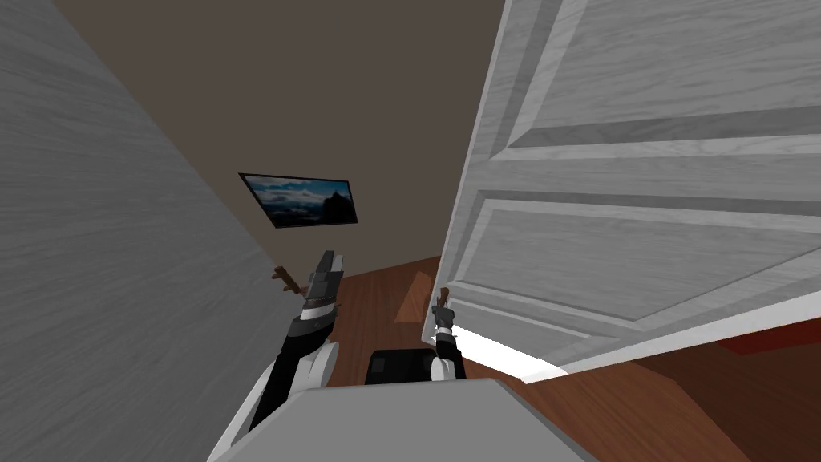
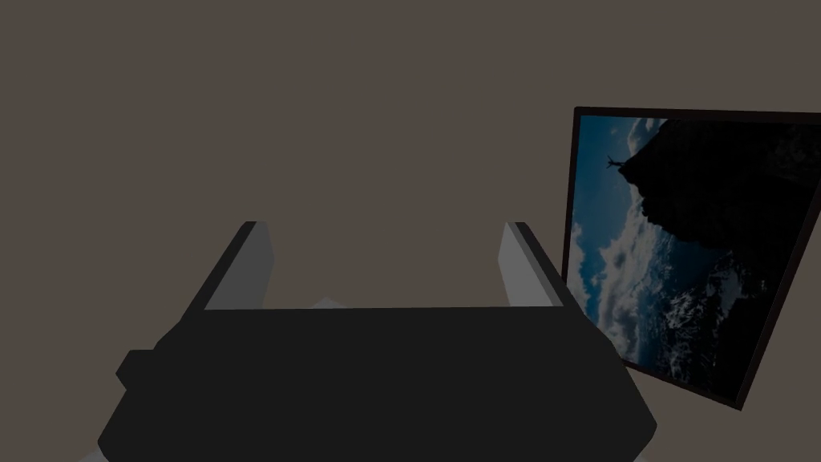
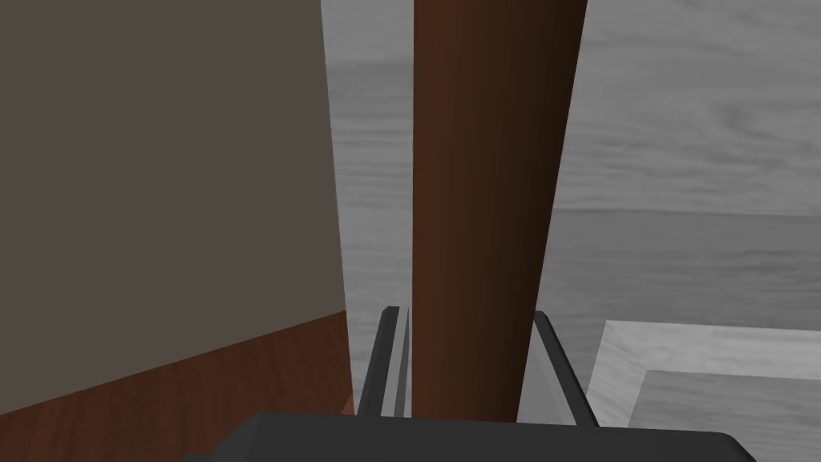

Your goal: Push the door open

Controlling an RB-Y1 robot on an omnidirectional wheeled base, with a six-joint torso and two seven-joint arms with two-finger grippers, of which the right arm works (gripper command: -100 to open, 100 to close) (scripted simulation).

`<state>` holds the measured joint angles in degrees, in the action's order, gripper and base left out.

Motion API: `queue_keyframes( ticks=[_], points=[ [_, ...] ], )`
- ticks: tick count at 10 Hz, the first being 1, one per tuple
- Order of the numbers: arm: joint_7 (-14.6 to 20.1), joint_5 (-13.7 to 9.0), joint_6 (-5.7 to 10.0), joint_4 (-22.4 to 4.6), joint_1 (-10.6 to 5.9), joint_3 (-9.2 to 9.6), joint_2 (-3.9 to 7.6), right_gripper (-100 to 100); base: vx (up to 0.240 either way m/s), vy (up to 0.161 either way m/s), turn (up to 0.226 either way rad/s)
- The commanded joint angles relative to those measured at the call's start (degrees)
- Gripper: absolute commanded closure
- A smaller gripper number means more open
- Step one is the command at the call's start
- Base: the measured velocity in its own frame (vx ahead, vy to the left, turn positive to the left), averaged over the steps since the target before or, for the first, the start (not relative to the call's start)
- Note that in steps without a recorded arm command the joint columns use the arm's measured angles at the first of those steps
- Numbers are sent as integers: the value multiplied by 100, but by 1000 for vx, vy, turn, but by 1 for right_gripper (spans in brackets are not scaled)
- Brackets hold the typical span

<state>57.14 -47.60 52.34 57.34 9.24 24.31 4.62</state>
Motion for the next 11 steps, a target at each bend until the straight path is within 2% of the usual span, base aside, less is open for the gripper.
queue_keyframes(
  ticks=[1, 7, 11],
  points=[
    [-9, -51, 77, -20, -49, -139, 53, 100, 223, 6, -40],
    [-113, -254, 162, -87, -105, -562, 78, 100, 211, 12, -55],
    [-166, -358, 205, -121, -134, -778, 58, 100, 151, 7, -54]
  ],
)
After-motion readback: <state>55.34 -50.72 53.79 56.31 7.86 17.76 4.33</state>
